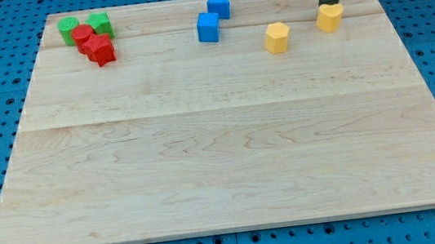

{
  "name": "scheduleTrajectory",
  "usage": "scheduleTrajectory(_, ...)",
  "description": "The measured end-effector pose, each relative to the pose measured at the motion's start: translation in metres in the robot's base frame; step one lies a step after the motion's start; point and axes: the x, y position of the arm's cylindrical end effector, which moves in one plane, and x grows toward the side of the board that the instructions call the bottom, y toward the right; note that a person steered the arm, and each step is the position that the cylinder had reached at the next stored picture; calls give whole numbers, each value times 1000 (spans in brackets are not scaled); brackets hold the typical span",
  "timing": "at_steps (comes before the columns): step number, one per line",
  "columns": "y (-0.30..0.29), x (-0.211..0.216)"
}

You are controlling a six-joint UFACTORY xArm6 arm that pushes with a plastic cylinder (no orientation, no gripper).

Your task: Place the yellow blocks in a vertical line

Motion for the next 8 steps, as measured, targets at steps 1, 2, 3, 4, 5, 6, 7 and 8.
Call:
scheduleTrajectory(1,-24,47)
scheduleTrajectory(2,-81,56)
scheduleTrajectory(3,-133,56)
scheduleTrajectory(4,-155,62)
scheduleTrajectory(5,-202,102)
scheduleTrajectory(6,-269,70)
scheduleTrajectory(7,-260,16)
scheduleTrajectory(8,-249,2)
